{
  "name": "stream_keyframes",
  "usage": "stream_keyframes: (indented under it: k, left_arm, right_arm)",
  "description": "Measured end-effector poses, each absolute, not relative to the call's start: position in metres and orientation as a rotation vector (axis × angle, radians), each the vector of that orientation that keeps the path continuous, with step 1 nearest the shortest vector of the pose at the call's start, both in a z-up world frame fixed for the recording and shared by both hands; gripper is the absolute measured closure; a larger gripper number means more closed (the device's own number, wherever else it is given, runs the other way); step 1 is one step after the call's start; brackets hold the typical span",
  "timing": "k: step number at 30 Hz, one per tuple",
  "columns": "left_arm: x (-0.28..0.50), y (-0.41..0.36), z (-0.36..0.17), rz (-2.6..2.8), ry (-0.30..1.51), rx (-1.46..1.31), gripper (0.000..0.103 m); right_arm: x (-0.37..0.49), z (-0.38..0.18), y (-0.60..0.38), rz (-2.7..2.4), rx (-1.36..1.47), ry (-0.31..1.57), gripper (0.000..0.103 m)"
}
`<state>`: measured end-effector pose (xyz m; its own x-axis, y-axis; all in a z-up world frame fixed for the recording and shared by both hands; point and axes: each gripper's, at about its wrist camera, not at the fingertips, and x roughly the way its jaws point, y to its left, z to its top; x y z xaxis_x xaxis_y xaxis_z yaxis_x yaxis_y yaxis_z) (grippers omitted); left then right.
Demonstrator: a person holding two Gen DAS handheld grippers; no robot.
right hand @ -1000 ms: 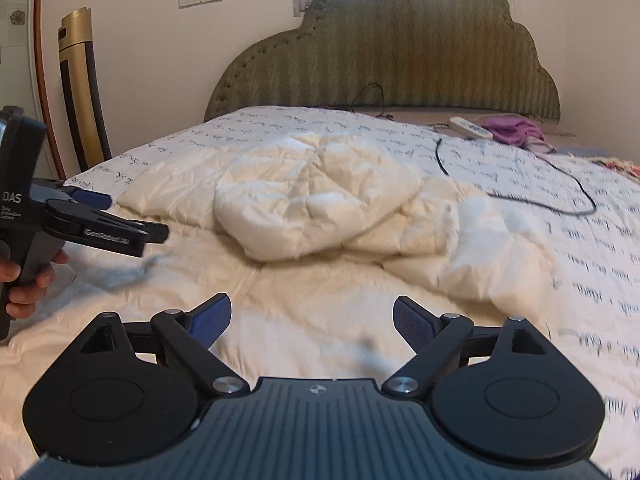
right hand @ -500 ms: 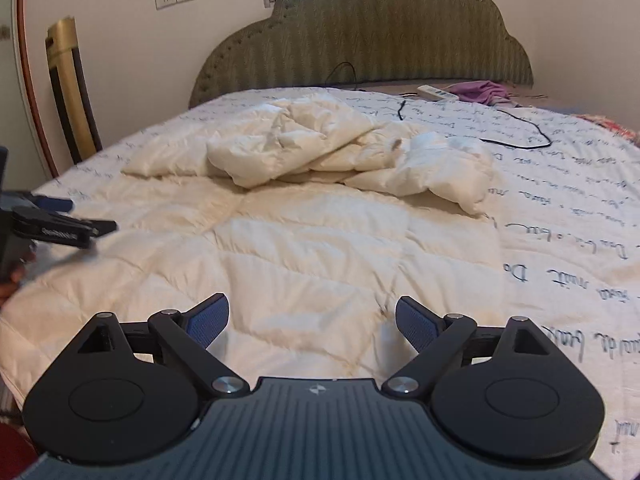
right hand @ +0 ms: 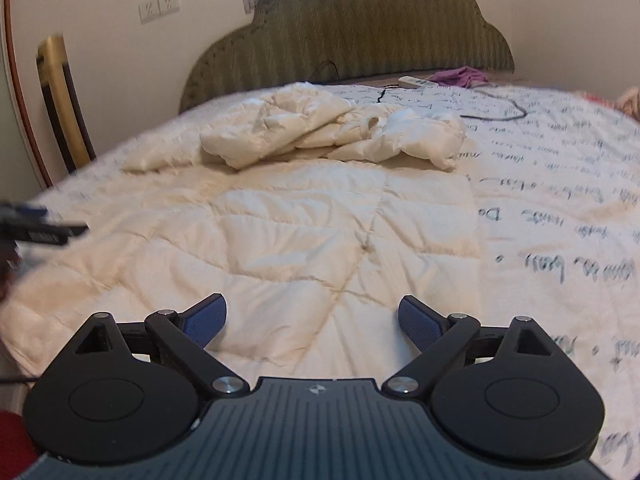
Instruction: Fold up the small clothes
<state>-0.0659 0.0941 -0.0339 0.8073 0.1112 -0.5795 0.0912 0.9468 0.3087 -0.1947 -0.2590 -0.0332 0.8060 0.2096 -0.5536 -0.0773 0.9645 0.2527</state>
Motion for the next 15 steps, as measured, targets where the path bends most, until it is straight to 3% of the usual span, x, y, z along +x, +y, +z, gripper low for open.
stream_keyframes:
  k: [5, 15]
  left_arm:
    - [-0.071, 0.107, -0.038, 0.051, 0.631, 0.334, 0.000]
    - [-0.079, 0.127, -0.045, 0.063, 0.624, 0.287, 0.000]
  right_arm:
    - [-0.200, -0.035, -0.262, 0.182, 0.321, 0.585, 0.007]
    - [-0.203, -0.034, -0.238, 0.115, 0.041, 0.642, 0.008]
